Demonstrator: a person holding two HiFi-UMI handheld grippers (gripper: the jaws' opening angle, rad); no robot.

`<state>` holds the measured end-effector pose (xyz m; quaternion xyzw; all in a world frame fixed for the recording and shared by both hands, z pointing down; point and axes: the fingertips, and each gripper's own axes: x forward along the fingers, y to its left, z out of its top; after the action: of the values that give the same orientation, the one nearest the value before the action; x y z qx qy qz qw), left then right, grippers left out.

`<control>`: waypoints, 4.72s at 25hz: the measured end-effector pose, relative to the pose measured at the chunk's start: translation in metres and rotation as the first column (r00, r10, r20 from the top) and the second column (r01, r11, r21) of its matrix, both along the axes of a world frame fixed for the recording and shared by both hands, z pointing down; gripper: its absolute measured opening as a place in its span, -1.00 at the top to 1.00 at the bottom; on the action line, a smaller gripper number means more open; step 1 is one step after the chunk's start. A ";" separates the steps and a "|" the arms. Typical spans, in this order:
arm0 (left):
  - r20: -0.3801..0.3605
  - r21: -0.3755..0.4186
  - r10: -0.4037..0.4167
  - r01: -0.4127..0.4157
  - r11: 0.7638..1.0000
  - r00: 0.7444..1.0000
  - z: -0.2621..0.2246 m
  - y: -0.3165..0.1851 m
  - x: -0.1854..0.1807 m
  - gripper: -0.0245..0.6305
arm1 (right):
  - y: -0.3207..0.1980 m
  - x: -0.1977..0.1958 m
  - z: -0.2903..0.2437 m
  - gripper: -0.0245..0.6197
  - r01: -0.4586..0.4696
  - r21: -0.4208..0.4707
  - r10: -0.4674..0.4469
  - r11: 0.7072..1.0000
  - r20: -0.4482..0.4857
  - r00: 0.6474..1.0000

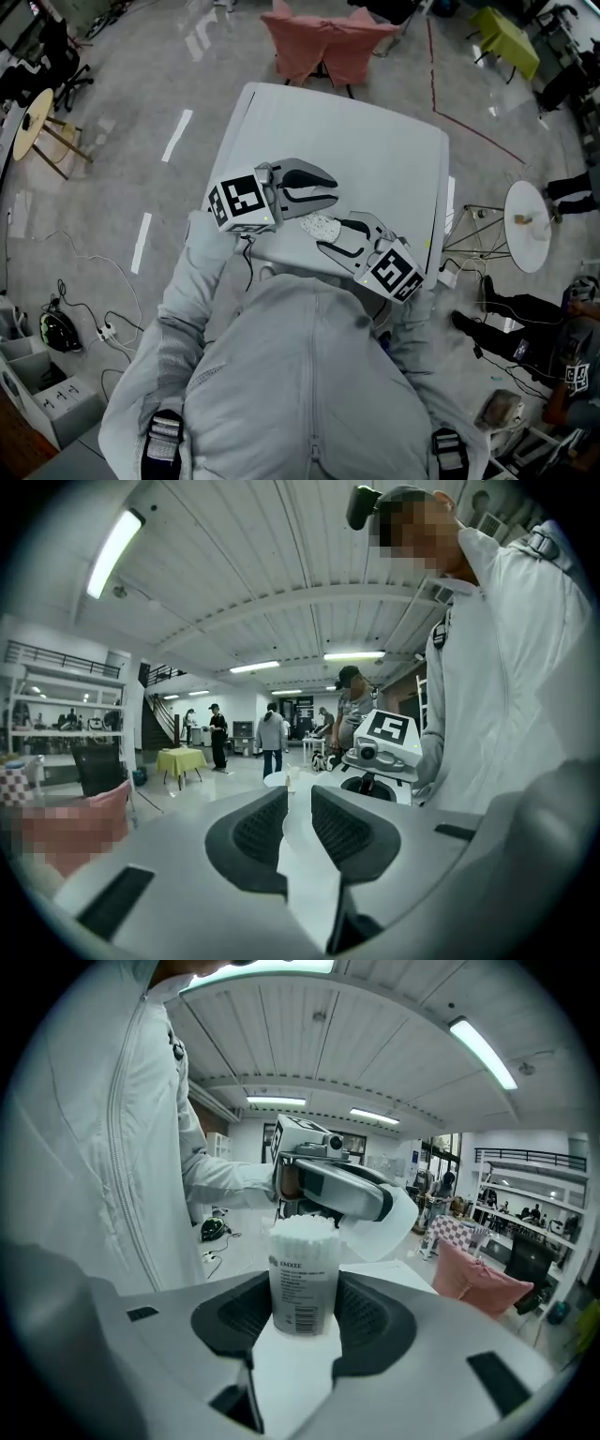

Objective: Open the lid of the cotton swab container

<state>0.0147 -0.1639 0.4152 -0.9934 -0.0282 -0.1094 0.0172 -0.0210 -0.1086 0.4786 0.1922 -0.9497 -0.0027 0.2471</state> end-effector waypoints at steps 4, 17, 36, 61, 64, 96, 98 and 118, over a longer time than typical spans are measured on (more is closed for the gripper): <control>0.053 -0.063 0.099 -0.095 0.993 0.994 0.006 0.007 -0.006 0.67 | 0.009 -0.008 -0.001 0.24 0.017 0.008 -0.017 1.000 -0.016 1.000; -0.005 -0.487 0.329 -0.290 0.824 0.944 0.010 0.017 0.028 0.67 | 0.019 0.010 -0.016 0.24 -0.148 0.084 0.148 0.985 0.011 0.989; -0.106 -0.014 -0.154 0.154 0.988 0.982 -0.044 -0.037 0.079 0.52 | 0.001 0.120 -0.036 0.24 -0.596 0.017 0.584 0.803 0.181 0.792; -0.179 0.176 -0.511 0.538 0.824 0.841 -0.080 -0.085 0.035 0.84 | -0.058 0.160 -0.128 0.24 -0.693 0.166 0.644 0.702 0.268 0.717; -0.200 0.163 -0.528 0.560 0.812 0.825 -0.089 -0.089 0.027 0.84 | -0.065 0.155 -0.135 0.24 -0.679 0.184 0.628 0.711 0.268 0.730; -0.193 0.196 -0.581 0.612 0.766 0.791 -0.092 -0.090 0.001 0.84 | -0.079 0.135 -0.132 0.25 -0.665 0.160 0.633 0.729 0.213 0.745; -0.192 0.195 -0.580 0.610 0.768 0.791 -0.091 -0.088 0.001 0.84 | -0.078 0.134 -0.132 0.25 -0.663 0.158 0.630 0.732 0.212 0.747; -0.171 0.189 -0.577 0.602 0.776 0.799 -0.081 -0.078 0.001 0.84 | -0.069 0.127 -0.124 0.24 -0.638 0.156 0.607 0.754 0.205 0.767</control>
<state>0.0155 -0.2420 0.3346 -0.9473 0.2983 -0.0605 0.1001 0.1064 -0.1778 0.3549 0.5233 -0.8399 -0.0101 0.1433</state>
